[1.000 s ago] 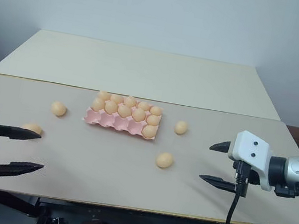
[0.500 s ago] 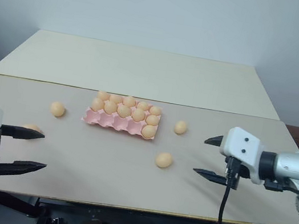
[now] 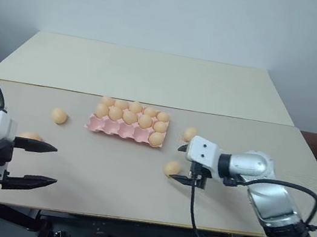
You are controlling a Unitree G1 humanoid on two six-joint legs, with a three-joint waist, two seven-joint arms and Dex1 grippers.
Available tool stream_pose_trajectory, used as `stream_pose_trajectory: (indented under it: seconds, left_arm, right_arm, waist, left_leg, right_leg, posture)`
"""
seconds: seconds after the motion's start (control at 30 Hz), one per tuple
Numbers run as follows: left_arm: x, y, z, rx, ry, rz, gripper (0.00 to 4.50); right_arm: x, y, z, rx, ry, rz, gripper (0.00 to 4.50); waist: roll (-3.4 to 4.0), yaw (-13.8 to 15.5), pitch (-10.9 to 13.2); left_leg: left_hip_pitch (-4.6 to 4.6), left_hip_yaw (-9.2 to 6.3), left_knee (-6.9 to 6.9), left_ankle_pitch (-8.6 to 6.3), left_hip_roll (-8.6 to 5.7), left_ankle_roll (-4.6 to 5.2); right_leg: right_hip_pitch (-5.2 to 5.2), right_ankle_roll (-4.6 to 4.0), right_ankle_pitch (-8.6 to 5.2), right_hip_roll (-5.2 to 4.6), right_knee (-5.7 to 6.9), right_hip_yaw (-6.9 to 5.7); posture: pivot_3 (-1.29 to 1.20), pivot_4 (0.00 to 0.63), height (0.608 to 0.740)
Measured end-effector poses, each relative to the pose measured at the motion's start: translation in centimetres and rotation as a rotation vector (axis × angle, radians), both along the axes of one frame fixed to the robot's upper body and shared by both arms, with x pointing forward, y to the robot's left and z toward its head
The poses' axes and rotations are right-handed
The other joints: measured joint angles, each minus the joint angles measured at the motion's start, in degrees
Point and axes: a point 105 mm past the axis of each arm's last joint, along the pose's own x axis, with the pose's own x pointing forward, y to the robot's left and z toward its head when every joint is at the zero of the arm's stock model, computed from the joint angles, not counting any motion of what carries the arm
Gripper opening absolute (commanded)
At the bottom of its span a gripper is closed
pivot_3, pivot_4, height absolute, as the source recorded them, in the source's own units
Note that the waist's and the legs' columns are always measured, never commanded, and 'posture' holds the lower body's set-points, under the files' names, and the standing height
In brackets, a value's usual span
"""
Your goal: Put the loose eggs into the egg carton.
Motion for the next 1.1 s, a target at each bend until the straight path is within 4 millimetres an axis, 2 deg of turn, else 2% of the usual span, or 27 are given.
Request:
stream_pose_trajectory:
  seconds: [0.37,0.47,0.6,0.83,0.97,1.1]
  left_arm:
    - [-0.2,0.0,-0.3,0.013,0.007,0.005,4.48]
    - [-0.2,-0.1,-0.4,0.014,0.004,0.006,4.5]
    - [-0.3,-0.1,-0.7,0.022,0.007,0.009,4.5]
    - [-0.2,0.0,-0.6,0.025,-0.005,0.015,4.5]
    - [-0.1,0.0,-0.4,0.026,-0.017,0.013,4.5]
    - [0.0,-0.1,-0.3,0.032,-0.029,0.011,4.5]
  right_arm:
    - [1.2,0.2,-3.1,-0.075,0.052,0.013,4.5]
    - [1.3,0.2,-3.5,-0.071,0.07,0.013,3.98]
    - [1.3,0.5,-3.7,-0.063,0.08,0.024,2.61]
    - [1.5,0.4,-3.7,-0.092,0.047,0.024,2.61]
    - [1.7,0.7,-2.9,-0.087,0.008,0.026,2.61]
    - [2.9,2.6,1.0,-0.023,-0.111,0.054,2.61]
  waist:
    - [-0.05,0.03,-0.03]
    - [-0.05,0.03,-0.03]
    - [-0.05,-0.04,-0.03]
    - [-0.05,0.0,-0.03]
    - [-0.05,-0.05,-0.03]
    - [-0.05,-0.46,-0.03]
  left_leg:
    - [0.0,0.01,0.0,0.0,0.0,0.0]
    - [0.0,0.01,0.0,0.0,0.0,0.0]
    - [0.02,0.01,0.0,0.0,0.01,0.0]
    - [0.02,0.01,0.0,0.0,0.0,0.0]
    - [0.01,0.01,0.0,0.0,0.0,0.0]
    - [0.06,0.02,0.0,0.0,0.03,0.0]
  right_leg:
    - [0.0,0.0,0.02,0.0,0.02,0.0]
    - [0.0,-0.01,0.02,0.01,0.02,-0.01]
    - [0.0,0.01,0.04,0.02,0.02,0.0]
    - [0.01,-0.01,0.03,0.02,0.02,-0.01]
    - [-0.01,0.0,0.03,0.02,0.02,0.01]
    - [-0.02,0.03,0.1,0.08,0.06,0.06]
  posture:
    - [0.0,0.15,0.74]
    - [0.0,0.15,0.74]
    - [0.0,0.15,0.74]
    - [0.0,0.15,0.74]
    - [0.0,0.15,0.74]
    - [0.0,0.15,0.74]
